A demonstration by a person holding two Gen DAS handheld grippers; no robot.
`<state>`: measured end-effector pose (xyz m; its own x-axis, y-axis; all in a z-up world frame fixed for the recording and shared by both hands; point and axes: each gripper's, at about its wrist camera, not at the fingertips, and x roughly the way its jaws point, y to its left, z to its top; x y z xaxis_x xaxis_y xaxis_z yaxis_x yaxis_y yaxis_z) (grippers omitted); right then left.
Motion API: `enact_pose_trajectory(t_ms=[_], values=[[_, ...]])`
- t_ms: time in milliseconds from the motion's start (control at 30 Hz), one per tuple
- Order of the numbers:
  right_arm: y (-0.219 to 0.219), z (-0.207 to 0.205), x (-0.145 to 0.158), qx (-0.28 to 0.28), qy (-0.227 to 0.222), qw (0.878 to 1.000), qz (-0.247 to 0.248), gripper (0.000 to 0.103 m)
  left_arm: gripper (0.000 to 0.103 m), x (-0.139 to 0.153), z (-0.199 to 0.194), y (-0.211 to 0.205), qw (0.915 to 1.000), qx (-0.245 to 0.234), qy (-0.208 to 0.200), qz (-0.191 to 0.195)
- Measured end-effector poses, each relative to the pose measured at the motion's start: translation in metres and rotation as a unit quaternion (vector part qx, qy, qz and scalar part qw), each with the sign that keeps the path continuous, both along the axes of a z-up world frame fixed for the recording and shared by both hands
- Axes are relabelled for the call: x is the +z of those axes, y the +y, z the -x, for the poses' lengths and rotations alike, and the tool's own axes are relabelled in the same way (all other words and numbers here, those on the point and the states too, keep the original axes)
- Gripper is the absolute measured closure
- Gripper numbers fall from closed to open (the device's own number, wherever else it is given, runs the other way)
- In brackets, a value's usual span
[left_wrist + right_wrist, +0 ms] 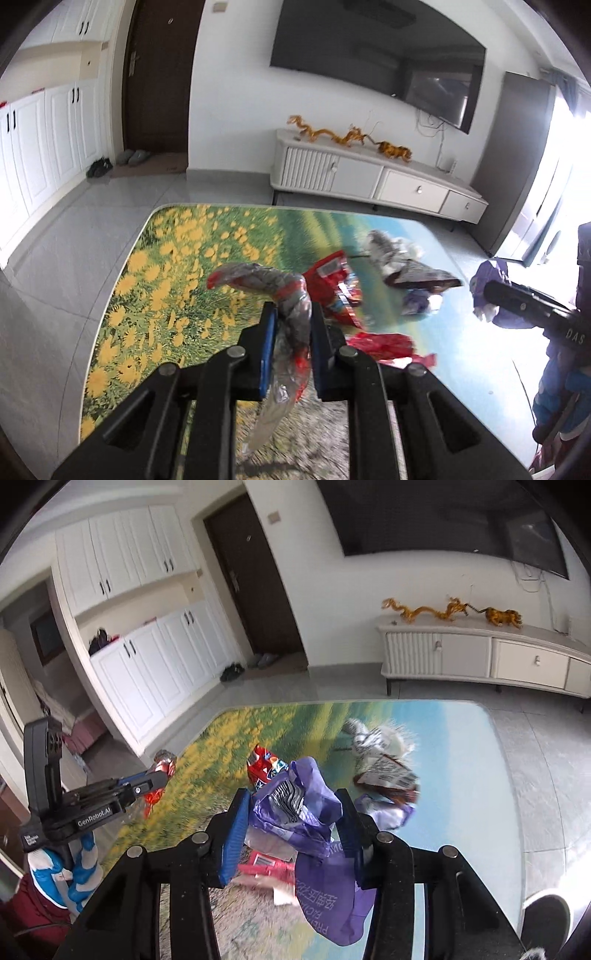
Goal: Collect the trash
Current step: 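Grasp the clear plastic wrapper with the left gripper while the right gripper grasps the purple bag, then carry both items over the white bin and open both grippers to drop them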
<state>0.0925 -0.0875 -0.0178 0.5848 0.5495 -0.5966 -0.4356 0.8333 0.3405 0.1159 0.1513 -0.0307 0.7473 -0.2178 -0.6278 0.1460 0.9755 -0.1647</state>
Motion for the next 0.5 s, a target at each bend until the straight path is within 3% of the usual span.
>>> enact_pose_trajectory(t_ms=[233,500], values=[[-0.058,0.043,0.035,-0.063,-0.041,0.997,-0.015,0.06,0.087,0.035,0.033,-0.024,0.9991,-0.02,-0.037,-0.001],[-0.139,0.086,0.055,-0.16,-0.084,0.983,-0.008,0.06,0.087,0.063,0.055,-0.074,0.996,-0.063,-0.062,-0.009]])
